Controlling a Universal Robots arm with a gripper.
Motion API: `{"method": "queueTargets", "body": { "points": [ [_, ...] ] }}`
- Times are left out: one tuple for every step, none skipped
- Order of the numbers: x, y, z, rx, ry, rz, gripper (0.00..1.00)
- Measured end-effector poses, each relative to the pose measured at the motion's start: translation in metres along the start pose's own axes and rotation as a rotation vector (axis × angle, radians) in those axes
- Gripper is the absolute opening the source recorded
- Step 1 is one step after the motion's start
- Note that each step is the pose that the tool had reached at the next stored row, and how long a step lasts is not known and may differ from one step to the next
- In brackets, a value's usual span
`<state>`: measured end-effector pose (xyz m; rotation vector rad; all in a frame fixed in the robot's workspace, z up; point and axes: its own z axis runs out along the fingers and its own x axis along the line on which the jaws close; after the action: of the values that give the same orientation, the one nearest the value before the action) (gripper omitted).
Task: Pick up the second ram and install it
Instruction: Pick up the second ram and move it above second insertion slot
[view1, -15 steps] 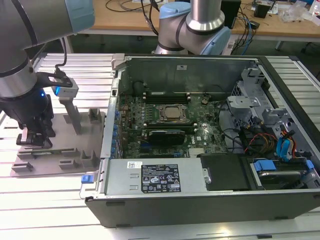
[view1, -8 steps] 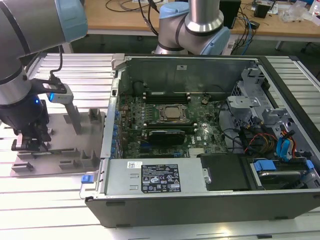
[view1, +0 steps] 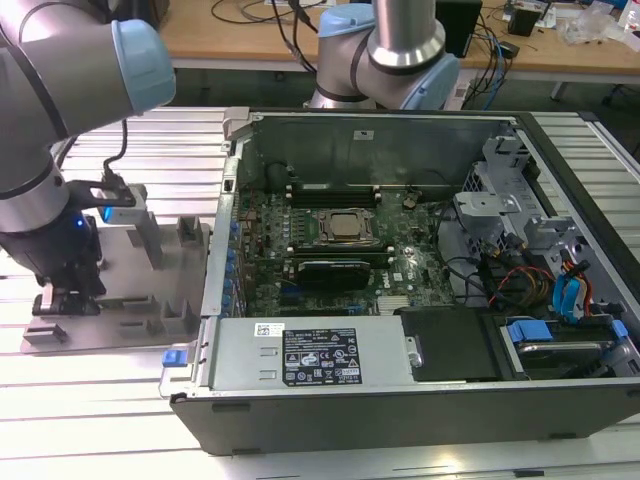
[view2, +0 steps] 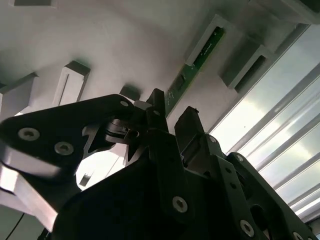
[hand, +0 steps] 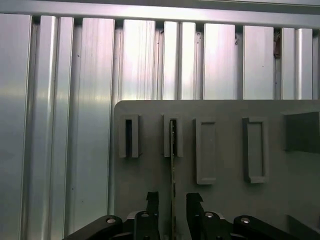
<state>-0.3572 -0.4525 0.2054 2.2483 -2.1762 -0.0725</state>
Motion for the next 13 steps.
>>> {"method": "queueTargets", "body": {
  "points": [
    [-0.0001,0.0001,0.0029,0.0001,0.0000,0.000,0.34],
    [0.0000,0.0001,0.0039,0.0000,0.0000,0.000,0.34],
    [0.0000,0.0001,0.0039,-0.0002,0.0002,0.000,0.34],
    [0.0000,0.0001,0.0042,0.0000,0.0000,0.000,0.34],
    [0.0000,0.0001,0.0042,0.0000,0.0001,0.000,0.34],
    [0.0000,0.0001,0.0042,0.0001,0.0001,0.000,0.34],
    [-0.0001,0.0002,0.0044,0.0270,0.0009,0.000,0.34],
    [0.0000,0.0002,0.0045,0.0434,0.0014,-0.001,0.34],
    [0.0000,0.0002,0.0045,0.0473,0.0015,-0.001,0.34],
    [0.0000,0.0002,0.0045,0.0494,0.0016,-0.001,0.34],
    [0.0000,0.0002,0.0045,0.0508,0.0016,-0.001,0.34],
    [-0.0001,0.0014,0.0047,0.0509,0.0015,-0.001,0.34],
    [-0.0001,0.0031,0.0048,0.0508,0.0017,-0.001,0.34]
  ]
}}
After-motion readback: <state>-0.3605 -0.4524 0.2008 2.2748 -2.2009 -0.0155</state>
